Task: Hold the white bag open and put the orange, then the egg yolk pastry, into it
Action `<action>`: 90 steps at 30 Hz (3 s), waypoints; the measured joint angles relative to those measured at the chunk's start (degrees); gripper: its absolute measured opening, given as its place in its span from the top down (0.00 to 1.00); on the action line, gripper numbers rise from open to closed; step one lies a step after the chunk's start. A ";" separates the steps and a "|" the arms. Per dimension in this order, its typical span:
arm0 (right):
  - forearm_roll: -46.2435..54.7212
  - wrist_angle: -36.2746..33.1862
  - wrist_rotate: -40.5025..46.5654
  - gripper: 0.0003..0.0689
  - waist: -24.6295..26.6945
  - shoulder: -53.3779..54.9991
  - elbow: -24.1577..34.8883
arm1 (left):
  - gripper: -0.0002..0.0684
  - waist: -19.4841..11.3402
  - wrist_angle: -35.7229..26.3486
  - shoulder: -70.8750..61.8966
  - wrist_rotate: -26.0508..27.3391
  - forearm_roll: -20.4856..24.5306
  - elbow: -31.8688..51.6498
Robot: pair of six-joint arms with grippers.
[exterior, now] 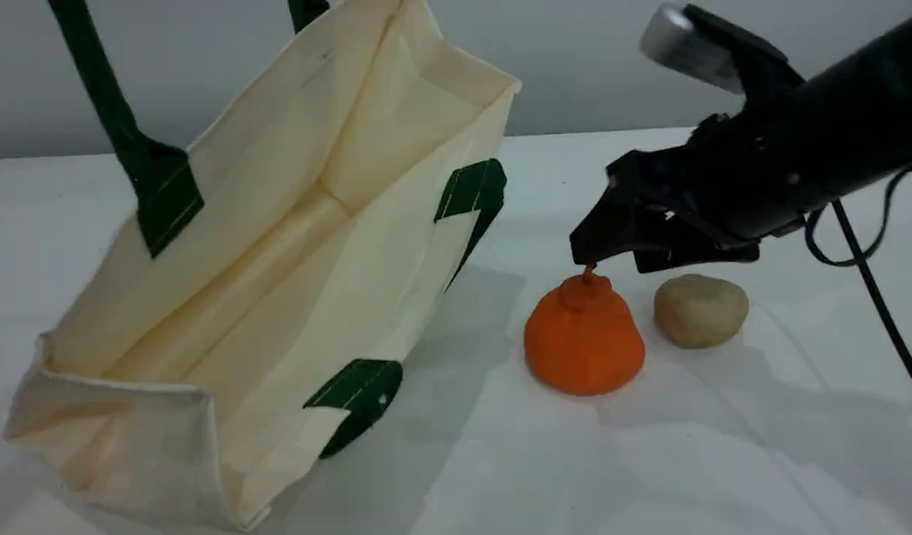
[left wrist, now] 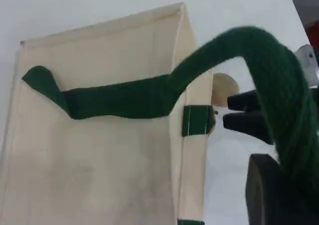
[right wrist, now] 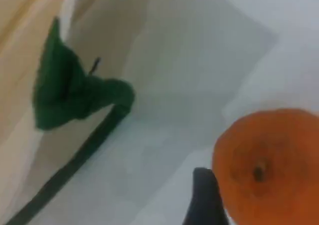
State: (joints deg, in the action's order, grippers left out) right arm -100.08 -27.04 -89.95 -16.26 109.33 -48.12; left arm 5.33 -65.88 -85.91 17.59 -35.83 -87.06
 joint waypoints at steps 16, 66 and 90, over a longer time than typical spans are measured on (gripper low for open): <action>0.19 -0.76 -0.05 0.33 0.06 3.53 -2.27 | 0.89 0.00 -0.02 0.00 0.00 -0.16 0.00; 29.89 -5.15 23.82 0.94 0.28 -13.31 -5.93 | 0.89 0.00 -0.19 0.00 0.16 1.34 0.00; 17.56 -2.18 20.54 0.94 -14.84 -19.55 -5.99 | 0.89 0.00 -4.23 1.01 6.75 -13.90 0.00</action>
State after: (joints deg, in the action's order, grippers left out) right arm -82.52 -29.22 -69.41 -31.11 89.79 -54.12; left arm 5.33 -70.11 -84.91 24.34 -49.73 -87.06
